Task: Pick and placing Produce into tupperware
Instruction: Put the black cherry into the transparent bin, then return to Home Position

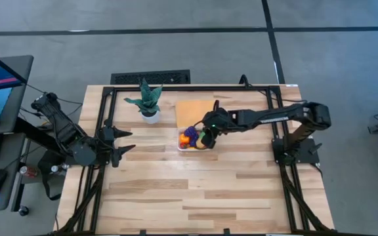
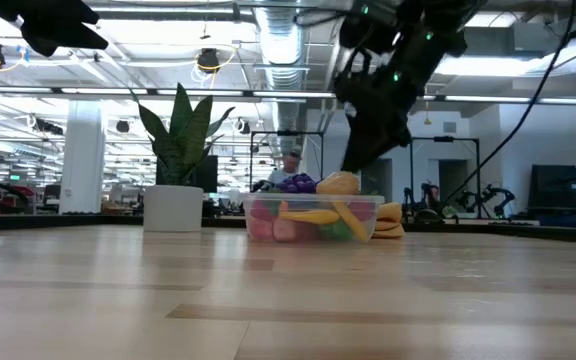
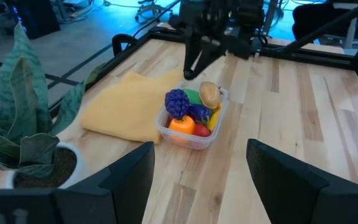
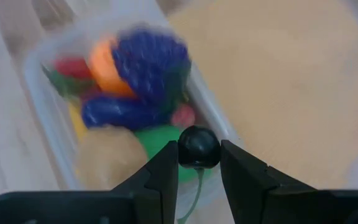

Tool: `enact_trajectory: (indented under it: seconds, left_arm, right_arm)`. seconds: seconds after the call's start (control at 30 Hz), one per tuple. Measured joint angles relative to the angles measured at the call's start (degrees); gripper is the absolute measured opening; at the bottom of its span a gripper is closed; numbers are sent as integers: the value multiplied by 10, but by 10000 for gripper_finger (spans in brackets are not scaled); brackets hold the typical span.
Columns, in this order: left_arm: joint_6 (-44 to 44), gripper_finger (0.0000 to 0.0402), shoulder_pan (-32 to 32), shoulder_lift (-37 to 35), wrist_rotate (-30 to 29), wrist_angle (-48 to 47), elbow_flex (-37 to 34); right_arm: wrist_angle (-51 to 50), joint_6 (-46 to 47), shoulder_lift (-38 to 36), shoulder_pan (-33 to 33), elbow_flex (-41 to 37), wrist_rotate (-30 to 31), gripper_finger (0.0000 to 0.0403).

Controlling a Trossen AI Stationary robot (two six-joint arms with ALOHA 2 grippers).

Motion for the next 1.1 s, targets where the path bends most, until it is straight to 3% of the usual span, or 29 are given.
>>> enact_trajectory:
  seconds: [0.7, 1.1]
  left_arm:
    - [-6, 246, 0, 24, -4, -13, 0]
    - [-7, 246, 0, 24, -4, -13, 0]
  right_arm:
    - [20, 1, 19, -14, 1, -40, 107]
    - [28, 5, 19, -14, 1, -39, 188]
